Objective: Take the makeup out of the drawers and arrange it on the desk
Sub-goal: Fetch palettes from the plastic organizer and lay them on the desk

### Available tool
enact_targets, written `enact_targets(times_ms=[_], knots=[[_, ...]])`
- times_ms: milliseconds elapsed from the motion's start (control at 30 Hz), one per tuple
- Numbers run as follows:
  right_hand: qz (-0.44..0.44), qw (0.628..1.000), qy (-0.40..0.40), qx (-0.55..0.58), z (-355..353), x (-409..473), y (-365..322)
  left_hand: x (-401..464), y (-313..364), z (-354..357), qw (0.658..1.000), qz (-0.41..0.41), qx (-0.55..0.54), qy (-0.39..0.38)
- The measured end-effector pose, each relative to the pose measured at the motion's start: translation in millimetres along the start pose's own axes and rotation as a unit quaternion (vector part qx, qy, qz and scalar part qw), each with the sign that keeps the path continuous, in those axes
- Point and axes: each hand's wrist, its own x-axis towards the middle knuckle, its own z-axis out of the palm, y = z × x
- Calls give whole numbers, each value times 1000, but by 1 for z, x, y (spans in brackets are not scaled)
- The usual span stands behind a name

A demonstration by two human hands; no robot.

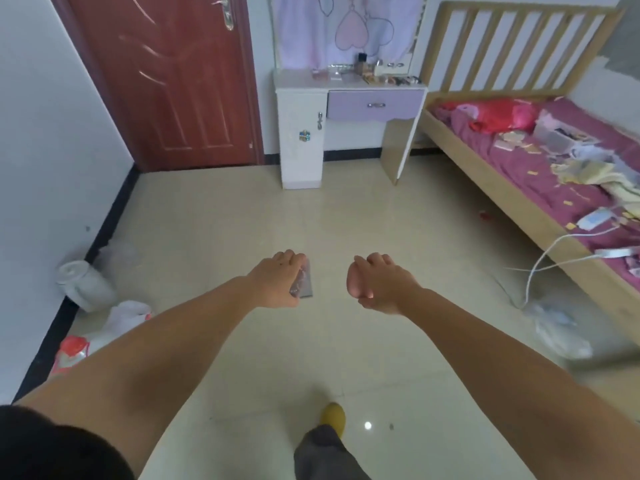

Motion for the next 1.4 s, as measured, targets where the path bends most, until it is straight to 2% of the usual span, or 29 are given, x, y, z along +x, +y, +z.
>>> enact_targets(times_ms=[267, 533, 667, 900, 1200, 1400], knots=[[-65, 998, -9, -6, -37, 195, 30, 137, -104, -29, 998, -46, -5, 32], [-115, 993, -14, -24, -74, 388, 51, 275, -214, -57, 997, -76, -24, 22], [-112, 993, -2, -26, -91, 497, 65, 363, -282, -72, 997, -69, -16, 23], [-69, 998, -1, 14, -134, 660, 101, 517, -385, -116, 997, -66, -13, -23], [-36, 999, -7, 10, -163, 853, 221, 757, -447, -123, 997, -27, -51, -44], [-49, 999, -18, -12, -209, 995, 326, 930, -473, -135, 996, -52, -70, -25]])
